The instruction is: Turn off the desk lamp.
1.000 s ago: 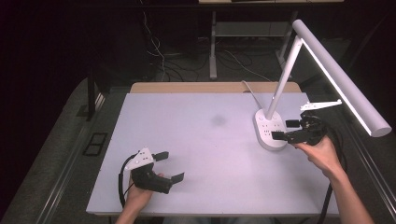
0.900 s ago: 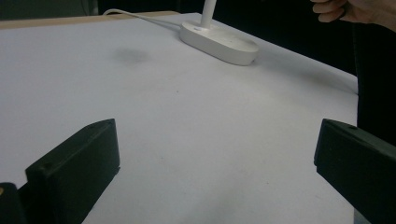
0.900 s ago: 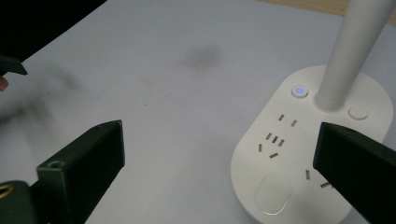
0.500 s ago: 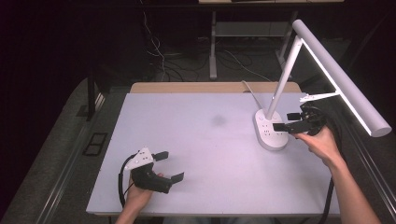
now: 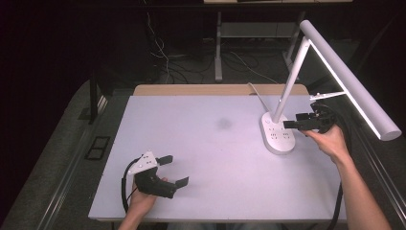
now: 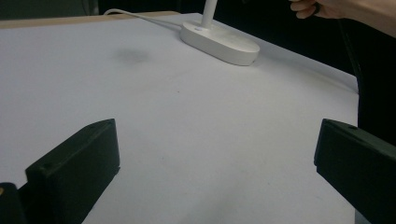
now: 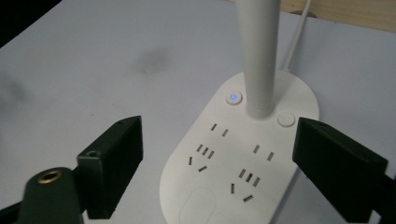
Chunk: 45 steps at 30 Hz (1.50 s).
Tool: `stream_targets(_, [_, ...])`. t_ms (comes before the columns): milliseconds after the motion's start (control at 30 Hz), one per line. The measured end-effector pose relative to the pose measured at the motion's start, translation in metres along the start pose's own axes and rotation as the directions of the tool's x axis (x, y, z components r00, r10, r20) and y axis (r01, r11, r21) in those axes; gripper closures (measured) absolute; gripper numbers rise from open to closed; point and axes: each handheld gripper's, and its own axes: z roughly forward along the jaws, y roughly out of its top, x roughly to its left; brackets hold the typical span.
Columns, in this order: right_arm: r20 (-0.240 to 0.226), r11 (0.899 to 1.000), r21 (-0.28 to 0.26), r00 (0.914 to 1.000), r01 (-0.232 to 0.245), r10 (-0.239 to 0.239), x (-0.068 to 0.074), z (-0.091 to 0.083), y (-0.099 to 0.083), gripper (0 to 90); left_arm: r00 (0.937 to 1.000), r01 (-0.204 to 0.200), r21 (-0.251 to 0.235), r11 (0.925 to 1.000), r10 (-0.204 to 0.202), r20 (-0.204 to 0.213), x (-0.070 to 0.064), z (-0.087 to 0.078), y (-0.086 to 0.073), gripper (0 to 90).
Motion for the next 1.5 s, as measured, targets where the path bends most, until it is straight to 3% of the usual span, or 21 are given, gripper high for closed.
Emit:
stream_targets(533, [0.06,0.999,0.0,0.9972,-0.045,0.045,-0.026,0.018,-0.002,58.7,1.0,0.005,0.003,1.0,-0.005,-0.006,0.002,-0.001,0.0,0.0])
stream_targets(900, [0.067,0.996,-0.031,0.9941,-0.083,0.085,-0.039,0.029,-0.001,85.8,1.0,0.005,0.006,1.0,-0.005,-0.007,0.002,0.0,0.0,0.0])
stream_targets(1500, [0.091,0.991,-0.001,0.9868,-0.135,0.134,-0.053,0.056,-0.002,89.8,1.0,0.0,0.008,1.0,0.0,-0.01,0.002,-0.001,0.0,0.0])
